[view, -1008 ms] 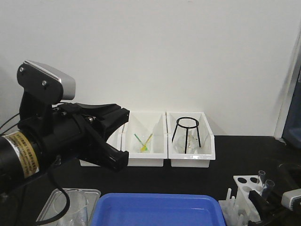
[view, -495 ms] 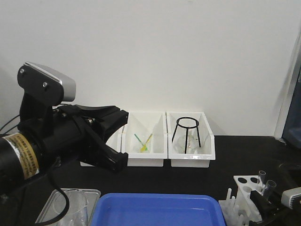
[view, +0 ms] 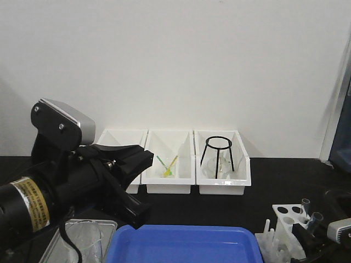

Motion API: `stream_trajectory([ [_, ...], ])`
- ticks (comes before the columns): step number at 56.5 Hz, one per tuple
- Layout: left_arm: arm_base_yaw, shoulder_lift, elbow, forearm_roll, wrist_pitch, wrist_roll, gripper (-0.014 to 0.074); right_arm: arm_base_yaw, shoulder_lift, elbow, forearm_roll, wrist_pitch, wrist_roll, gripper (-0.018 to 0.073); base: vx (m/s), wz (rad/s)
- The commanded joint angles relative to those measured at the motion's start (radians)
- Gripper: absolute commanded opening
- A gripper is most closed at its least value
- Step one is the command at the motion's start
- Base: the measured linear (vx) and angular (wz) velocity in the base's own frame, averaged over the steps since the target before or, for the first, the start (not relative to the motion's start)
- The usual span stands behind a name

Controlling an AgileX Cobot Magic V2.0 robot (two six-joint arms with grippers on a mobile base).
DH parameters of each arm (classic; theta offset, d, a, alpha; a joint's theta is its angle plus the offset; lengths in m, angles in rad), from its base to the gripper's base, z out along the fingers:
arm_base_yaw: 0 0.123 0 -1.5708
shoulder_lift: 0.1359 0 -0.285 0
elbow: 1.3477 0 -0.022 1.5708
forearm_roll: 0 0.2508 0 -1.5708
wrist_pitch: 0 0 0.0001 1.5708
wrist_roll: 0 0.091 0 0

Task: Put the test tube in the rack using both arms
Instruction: 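Move the tube with the right gripper over the rack and lower it in, then open the right gripper and lift it away from the rack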

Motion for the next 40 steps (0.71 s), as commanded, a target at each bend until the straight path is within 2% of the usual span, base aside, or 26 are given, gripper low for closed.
stream_trajectory([
  [1, 0.0, -0.026, -0.027, -0.013, -0.075, -0.008, -0.0007, -0.004, -0.036, -0.018, 0.011, -0.085, -0.012, 0.0285, 0.0, 0.0],
  [10, 0.0, -0.026, -0.027, -0.013, -0.075, -0.008, -0.0007, -0.004, -0.061, -0.018, 0.015, -0.115, -0.012, 0.047, 0.0, 0.0],
  [17, 0.0, -0.026, -0.027, -0.013, -0.075, -0.008, -0.0007, -0.004, -0.138, -0.018, 0.015, -0.086, -0.011, 0.0535, 0.0, 0.0],
  [32, 0.0, -0.027, -0.027, -0.013, -0.065, -0.008, -0.0007, -0.004, -0.417, -0.018, 0.002, 0.089, 0.051, 0.0523, 0.0, 0.0],
  [38, 0.0, -0.028, -0.027, -0.013, -0.046, -0.008, -0.0007, -0.004, -0.564, -0.018, 0.002, 0.21, 0.055, 0.0469, 0.0, 0.0],
  [40, 0.0, -0.029, -0.027, -0.013, -0.034, -0.008, -0.0007, -0.004, -0.622, -0.018, 0.002, 0.272, 0.056, 0.0416, 0.0, 0.0],
])
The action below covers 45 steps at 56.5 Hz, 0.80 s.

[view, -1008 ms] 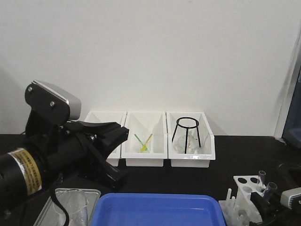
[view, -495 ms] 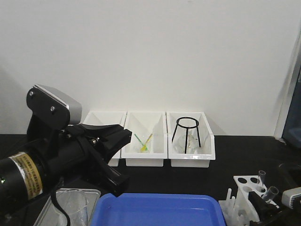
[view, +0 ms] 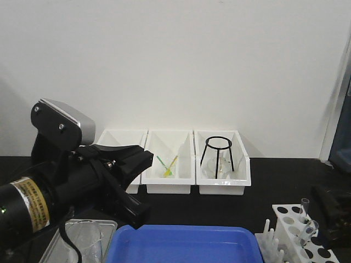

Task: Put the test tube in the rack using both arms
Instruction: 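Open the right gripper and lift it away from the rack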

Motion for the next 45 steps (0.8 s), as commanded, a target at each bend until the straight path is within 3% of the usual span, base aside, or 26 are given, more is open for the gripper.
stream_trajectory([
  [1, 0.0, -0.029, -0.027, -0.013, -0.036, -0.006, -0.0007, -0.004, -0.134, -0.021, 0.007, 0.051, 0.005, 0.0397, 0.0, 0.0],
  [6, 0.0, -0.038, -0.023, -0.013, 0.009, -0.006, -0.0007, -0.004, -0.261, -0.021, 0.007, 0.208, 0.046, 0.0253, 0.0, 0.0],
  [10, 0.0, -0.054, -0.008, -0.013, 0.038, -0.006, -0.0007, -0.004, -0.353, -0.02, 0.007, 0.363, 0.08, 0.0071, 0.0, 0.0],
  [13, 0.0, -0.071, 0.017, -0.013, 0.041, -0.006, -0.0007, -0.004, -0.407, -0.02, 0.009, 0.437, 0.104, -0.0015, 0.0, 0.0],
  [23, 0.0, -0.147, 0.155, -0.013, -0.014, -0.006, -0.0006, -0.004, -0.556, -0.02, 0.008, 0.601, 0.139, -0.0011, 0.0, 0.0],
  [32, 0.0, -0.195, 0.245, -0.013, -0.083, -0.006, -0.0004, -0.004, -0.593, -0.02, 0.009, 0.61, 0.139, -0.0011, 0.0, 0.0],
  [45, -0.001, -0.197, 0.252, -0.013, -0.085, -0.006, -0.0004, -0.004, -0.593, -0.02, 0.009, 0.612, 0.139, -0.0011, 0.0, 0.0],
])
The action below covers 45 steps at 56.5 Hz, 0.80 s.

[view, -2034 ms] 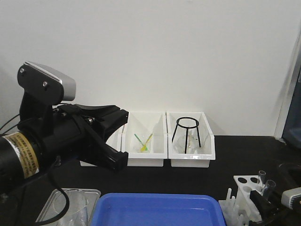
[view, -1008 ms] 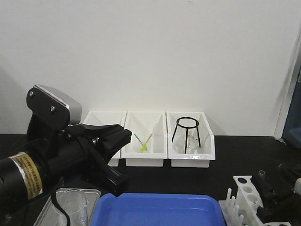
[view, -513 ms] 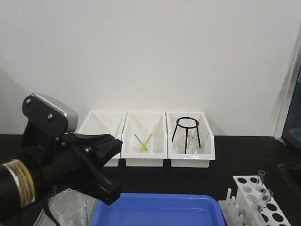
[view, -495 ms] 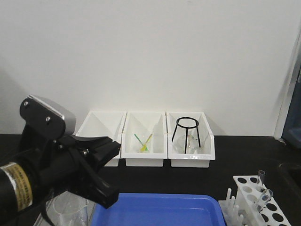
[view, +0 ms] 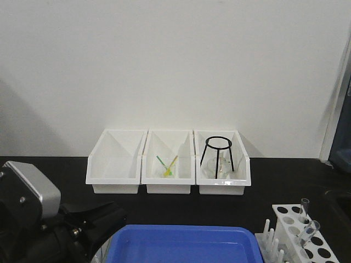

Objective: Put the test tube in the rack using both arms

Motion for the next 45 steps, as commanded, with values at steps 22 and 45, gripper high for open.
stream_trajectory([
  [22, -0.001, -0.022, -0.025, -0.012, -0.066, -0.006, -0.0004, -0.004, -0.002, -0.03, 0.001, -0.069, 0.002, -0.0011, 0.0, 0.0],
  [45, -0.001, -0.021, -0.022, -0.311, -0.111, 0.205, -0.0004, -0.004, -0.002, -0.03, 0.001, -0.063, 0.002, -0.0011, 0.0, 0.0],
])
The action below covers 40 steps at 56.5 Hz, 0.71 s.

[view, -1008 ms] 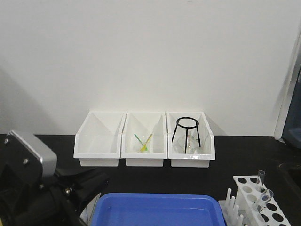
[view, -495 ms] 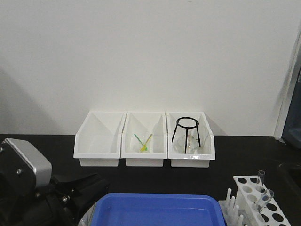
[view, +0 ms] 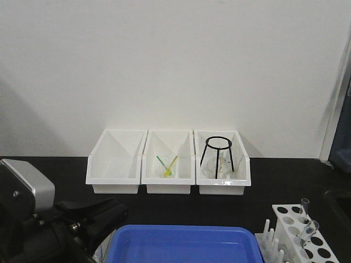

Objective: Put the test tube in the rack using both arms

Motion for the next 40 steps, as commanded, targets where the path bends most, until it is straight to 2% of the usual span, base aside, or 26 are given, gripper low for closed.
stream_trajectory([
  [1, -0.001, -0.02, -0.024, -0.204, -0.08, 0.185, -0.0004, -0.004, -0.002, -0.03, 0.001, -0.073, 0.001, -0.0011, 0.0, 0.0],
  [6, -0.001, -0.02, -0.024, -0.38, -0.084, 0.367, -0.0004, -0.004, -0.002, -0.03, 0.001, -0.073, 0.001, -0.0011, 0.0, 0.0],
  [13, -0.001, -0.02, -0.024, -0.508, -0.089, 0.488, -0.0004, -0.004, -0.002, -0.03, 0.001, -0.074, 0.001, -0.0011, 0.0, 0.0],
  [18, -0.001, -0.02, -0.024, -0.534, -0.088, 0.517, -0.0004, -0.004, -0.002, -0.03, 0.001, -0.074, 0.001, -0.0011, 0.0, 0.0],
  [26, 0.005, -0.026, -0.024, -0.535, -0.083, 0.551, -0.0004, -0.004, -0.002, -0.03, 0.001, -0.074, 0.001, -0.0011, 0.0, 0.0],
  [34, 0.086, -0.126, 0.018, -0.536, -0.03, 0.565, -0.0004, -0.004, -0.002, -0.03, 0.001, -0.073, 0.001, -0.0011, 0.0, 0.0],
  [40, 0.182, -0.318, 0.138, -0.536, 0.016, 0.566, -0.0004, -0.004, -0.002, -0.03, 0.001, -0.076, 0.001, -0.0011, 0.0, 0.0],
])
